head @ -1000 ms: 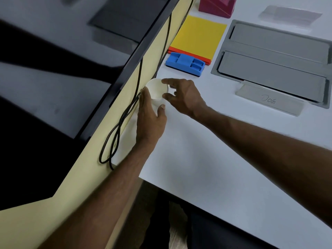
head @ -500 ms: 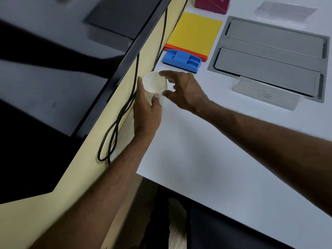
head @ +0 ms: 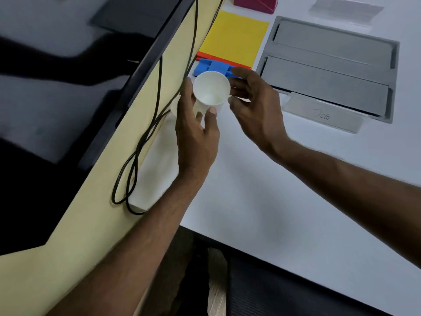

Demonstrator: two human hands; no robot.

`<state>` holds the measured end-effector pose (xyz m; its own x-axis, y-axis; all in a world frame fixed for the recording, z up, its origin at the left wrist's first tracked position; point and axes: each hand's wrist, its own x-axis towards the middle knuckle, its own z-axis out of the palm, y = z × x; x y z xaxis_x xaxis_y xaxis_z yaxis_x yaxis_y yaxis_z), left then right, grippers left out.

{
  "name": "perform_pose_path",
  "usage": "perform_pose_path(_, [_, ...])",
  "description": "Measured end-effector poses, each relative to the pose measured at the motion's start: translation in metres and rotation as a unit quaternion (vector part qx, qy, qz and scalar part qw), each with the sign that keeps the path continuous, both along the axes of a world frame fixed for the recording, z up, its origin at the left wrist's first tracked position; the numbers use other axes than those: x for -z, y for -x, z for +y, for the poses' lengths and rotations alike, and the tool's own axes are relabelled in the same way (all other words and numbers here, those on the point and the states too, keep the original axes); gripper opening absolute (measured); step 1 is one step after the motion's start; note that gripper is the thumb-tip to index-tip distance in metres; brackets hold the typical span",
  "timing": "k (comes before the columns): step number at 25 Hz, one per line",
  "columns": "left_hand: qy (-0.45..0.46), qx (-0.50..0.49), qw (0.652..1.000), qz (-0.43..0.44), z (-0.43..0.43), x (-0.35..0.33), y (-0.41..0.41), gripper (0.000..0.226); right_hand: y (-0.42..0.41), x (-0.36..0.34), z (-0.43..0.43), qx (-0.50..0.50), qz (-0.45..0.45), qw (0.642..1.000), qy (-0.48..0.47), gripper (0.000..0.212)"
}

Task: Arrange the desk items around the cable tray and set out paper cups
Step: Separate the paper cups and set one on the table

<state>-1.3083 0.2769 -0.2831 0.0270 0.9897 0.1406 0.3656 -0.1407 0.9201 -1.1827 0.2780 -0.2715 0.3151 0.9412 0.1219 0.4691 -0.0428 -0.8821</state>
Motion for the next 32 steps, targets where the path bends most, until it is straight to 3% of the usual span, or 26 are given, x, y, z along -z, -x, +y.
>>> perform_pose_path(8, [0.063, 0.117, 0.991, 0.033, -0.027, 0.021, -0.059, 0.06, -0.071, 0.014, -0.063, 0.1, -0.006, 0.992, 0.082, 0.052])
perform_pose_path(17, [0.09, 0.323, 0.939, 0.076, -0.059, 0.049, -0.123, 0.052, -0.146, 0.043, -0.128, 0.263, 0.068, 0.945, 0.185, 0.052])
perform_pose_path(27, [0.137, 0.345, 0.925, 0.076, -0.066, 0.061, -0.128, 0.061, -0.15, 0.05, -0.136, 0.27, 0.07, 0.938, 0.207, 0.053])
perform_pose_path(32, [0.112, 0.304, 0.94, 0.104, -0.057, 0.049, -0.111, 0.067, -0.13, 0.029, -0.126, 0.249, -0.037, 0.954, 0.163, 0.064])
